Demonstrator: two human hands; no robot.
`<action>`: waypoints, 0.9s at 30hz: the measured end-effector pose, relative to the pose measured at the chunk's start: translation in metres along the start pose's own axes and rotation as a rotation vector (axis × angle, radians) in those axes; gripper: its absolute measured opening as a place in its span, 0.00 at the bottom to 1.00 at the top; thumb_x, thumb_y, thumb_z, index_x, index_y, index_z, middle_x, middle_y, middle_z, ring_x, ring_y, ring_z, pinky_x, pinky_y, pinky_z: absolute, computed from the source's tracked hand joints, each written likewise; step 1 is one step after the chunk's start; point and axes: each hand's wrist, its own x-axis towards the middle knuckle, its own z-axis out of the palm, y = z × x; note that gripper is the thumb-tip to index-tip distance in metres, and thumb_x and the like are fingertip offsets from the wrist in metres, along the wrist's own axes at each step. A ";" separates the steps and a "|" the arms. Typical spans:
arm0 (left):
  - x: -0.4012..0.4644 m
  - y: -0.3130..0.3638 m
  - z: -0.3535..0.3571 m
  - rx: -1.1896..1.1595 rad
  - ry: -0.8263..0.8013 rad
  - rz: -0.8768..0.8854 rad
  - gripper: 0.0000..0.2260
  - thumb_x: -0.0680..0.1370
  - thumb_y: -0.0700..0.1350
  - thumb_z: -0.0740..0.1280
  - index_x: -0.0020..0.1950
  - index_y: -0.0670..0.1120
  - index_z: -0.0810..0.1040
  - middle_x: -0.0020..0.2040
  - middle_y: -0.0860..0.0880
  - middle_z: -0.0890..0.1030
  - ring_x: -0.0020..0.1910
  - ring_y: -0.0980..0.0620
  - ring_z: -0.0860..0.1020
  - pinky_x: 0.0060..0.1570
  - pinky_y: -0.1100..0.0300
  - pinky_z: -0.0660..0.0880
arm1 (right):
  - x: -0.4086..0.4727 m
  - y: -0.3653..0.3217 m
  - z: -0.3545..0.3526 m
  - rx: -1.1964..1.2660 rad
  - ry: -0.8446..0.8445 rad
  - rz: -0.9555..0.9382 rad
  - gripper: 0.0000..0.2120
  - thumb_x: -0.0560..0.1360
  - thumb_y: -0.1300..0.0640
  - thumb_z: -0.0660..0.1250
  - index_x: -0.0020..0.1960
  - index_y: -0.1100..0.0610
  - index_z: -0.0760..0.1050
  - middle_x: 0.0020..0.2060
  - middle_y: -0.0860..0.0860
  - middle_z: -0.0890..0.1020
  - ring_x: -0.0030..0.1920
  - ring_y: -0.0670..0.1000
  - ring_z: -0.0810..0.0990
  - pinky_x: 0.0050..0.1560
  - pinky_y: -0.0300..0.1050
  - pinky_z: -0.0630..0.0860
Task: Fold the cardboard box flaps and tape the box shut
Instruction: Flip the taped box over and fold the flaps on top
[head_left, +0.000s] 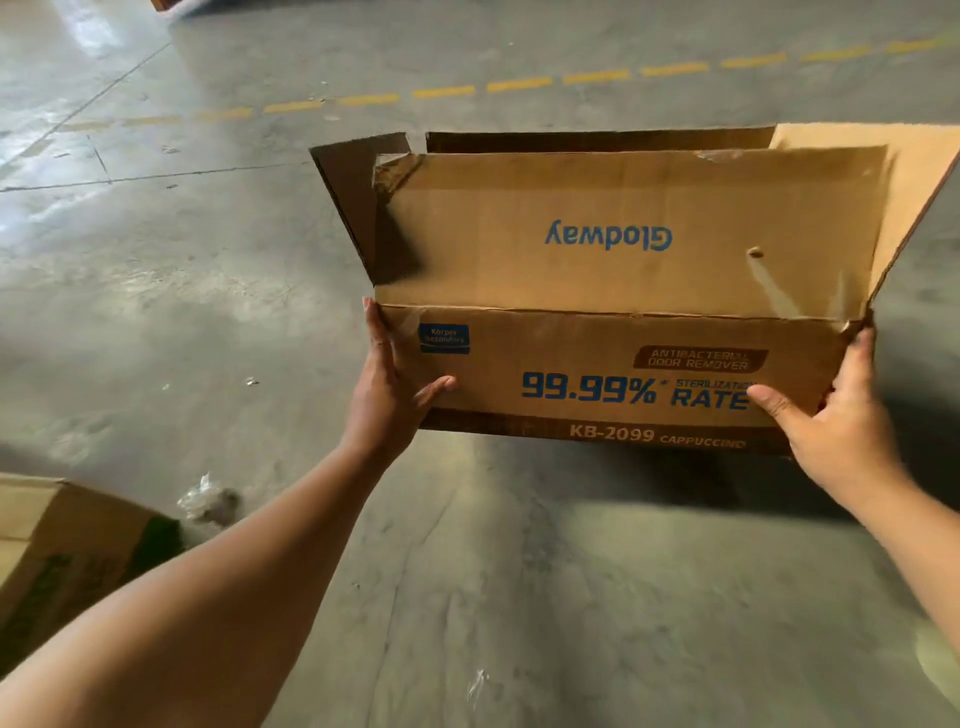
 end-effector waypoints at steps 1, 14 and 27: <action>-0.005 -0.003 0.005 0.008 0.015 -0.007 0.56 0.70 0.56 0.75 0.76 0.64 0.29 0.81 0.53 0.53 0.78 0.47 0.61 0.72 0.40 0.66 | -0.001 0.006 0.003 -0.010 -0.008 0.035 0.53 0.67 0.36 0.72 0.77 0.34 0.36 0.75 0.53 0.68 0.72 0.59 0.70 0.69 0.60 0.69; -0.031 -0.041 0.035 0.011 0.097 -0.160 0.54 0.75 0.46 0.74 0.71 0.73 0.29 0.73 0.61 0.64 0.69 0.49 0.73 0.62 0.49 0.73 | -0.001 0.033 0.045 -0.154 -0.018 0.149 0.47 0.76 0.49 0.70 0.80 0.49 0.39 0.75 0.58 0.66 0.71 0.65 0.68 0.67 0.60 0.69; -0.022 -0.078 0.038 -0.002 0.005 -0.169 0.55 0.75 0.50 0.74 0.75 0.62 0.26 0.75 0.50 0.70 0.71 0.46 0.73 0.66 0.37 0.72 | 0.002 0.039 0.074 -0.118 -0.089 0.125 0.52 0.70 0.41 0.74 0.79 0.48 0.42 0.76 0.55 0.64 0.72 0.61 0.68 0.68 0.56 0.69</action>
